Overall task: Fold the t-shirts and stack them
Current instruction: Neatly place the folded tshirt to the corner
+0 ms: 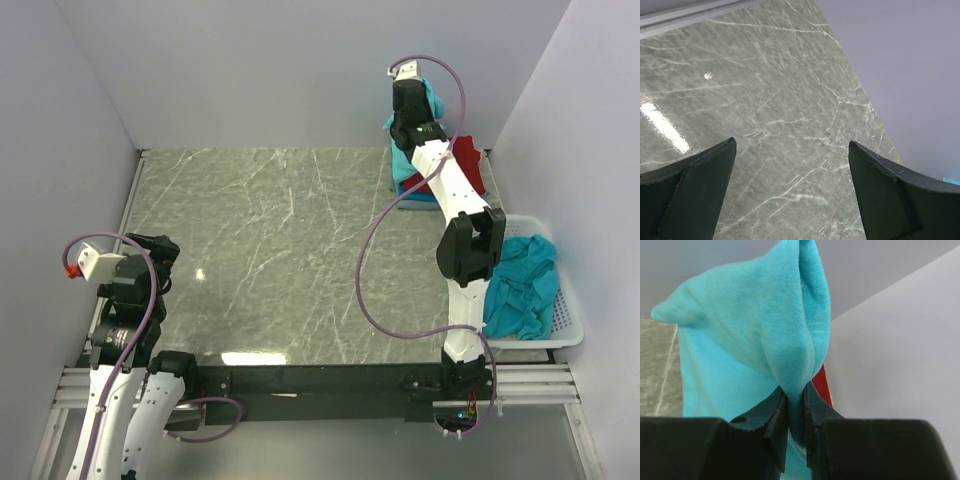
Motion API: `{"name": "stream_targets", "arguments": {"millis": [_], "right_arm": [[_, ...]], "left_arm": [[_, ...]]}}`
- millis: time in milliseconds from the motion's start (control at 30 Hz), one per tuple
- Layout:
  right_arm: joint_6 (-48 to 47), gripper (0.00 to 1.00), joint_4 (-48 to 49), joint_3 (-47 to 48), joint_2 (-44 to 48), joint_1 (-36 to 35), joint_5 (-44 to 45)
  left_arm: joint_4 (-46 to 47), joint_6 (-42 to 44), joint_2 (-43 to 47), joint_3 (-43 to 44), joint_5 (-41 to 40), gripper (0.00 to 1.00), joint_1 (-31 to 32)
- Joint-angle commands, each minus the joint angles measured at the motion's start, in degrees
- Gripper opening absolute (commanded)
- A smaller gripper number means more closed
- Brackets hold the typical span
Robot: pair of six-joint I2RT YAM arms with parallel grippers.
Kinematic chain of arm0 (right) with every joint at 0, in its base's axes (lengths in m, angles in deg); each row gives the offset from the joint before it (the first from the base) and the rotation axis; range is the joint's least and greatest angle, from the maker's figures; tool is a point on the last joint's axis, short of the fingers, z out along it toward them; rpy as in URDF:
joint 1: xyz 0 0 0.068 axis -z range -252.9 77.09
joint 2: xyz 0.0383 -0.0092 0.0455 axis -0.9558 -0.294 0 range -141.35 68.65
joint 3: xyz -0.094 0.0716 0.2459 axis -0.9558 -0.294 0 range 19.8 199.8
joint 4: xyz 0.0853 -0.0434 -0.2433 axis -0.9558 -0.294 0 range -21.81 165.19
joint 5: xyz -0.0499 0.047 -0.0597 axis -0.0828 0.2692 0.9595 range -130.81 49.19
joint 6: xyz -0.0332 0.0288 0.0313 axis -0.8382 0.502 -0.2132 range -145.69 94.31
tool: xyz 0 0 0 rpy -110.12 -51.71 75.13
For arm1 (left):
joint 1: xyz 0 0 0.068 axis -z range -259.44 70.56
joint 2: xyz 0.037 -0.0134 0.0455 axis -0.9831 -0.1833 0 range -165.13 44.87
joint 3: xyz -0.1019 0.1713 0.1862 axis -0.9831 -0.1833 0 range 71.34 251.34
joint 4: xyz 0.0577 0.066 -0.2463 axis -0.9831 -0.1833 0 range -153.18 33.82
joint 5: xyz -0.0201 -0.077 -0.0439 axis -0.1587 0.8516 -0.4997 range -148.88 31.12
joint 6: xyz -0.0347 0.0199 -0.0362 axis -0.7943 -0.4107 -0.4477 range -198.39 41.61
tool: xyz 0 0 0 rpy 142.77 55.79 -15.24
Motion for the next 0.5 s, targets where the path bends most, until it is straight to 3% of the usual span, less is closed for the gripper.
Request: {"name": "stream_targets", "arguments": {"millis": [0,467], "right_arm": [[0.21,0.0,3.79,1.53,3.81,1.34,-0.4],[4.16,0.0,0.98,3.29,-2.61,6.43,-6.81]], "left_arm": [[1.46,-0.76,-0.52,-0.01,-0.21,0.99,-0.09],[0.67,-1.02,-3.15,0.07,-1.0,0.99,-0.09]]}}
